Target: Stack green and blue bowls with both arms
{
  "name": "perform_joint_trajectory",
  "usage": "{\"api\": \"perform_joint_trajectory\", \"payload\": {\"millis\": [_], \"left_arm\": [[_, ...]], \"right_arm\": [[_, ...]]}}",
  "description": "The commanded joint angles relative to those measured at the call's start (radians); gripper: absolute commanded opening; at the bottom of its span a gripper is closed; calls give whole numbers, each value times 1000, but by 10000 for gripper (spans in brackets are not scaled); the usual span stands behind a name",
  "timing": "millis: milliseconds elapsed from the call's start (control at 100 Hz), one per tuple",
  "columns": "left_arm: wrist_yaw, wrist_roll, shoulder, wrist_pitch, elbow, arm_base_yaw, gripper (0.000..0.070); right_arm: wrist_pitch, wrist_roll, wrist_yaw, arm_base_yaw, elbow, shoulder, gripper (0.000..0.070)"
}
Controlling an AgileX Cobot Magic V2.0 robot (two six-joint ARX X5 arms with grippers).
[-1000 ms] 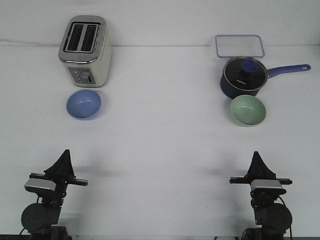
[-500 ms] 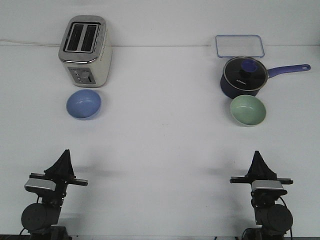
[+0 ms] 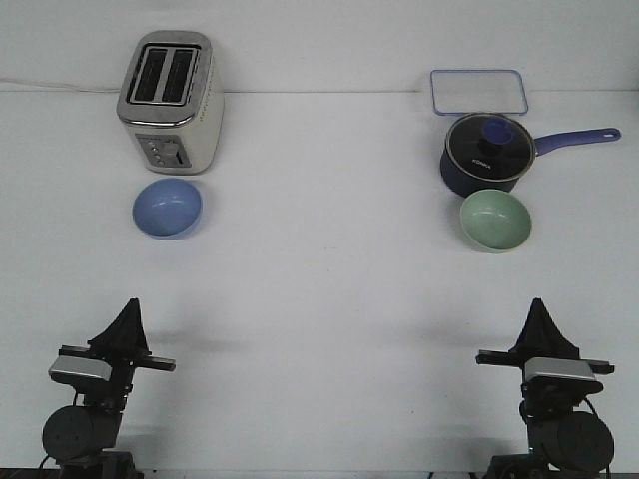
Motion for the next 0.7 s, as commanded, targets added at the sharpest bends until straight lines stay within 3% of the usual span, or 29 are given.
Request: {"api": "perform_joint_trajectory", "payload": {"millis": [0, 450, 690], "left_arm": [[-3, 1, -2, 10, -19, 1, 12], [-3, 1, -2, 10, -19, 1, 12], [-3, 1, -2, 10, -19, 1, 12]], "right_arm": [[-30, -6, 3, 0, 61, 42, 6], [-501, -8, 3, 0, 568, 518, 6], [-680, -7, 3, 0, 751, 743, 6]]}}
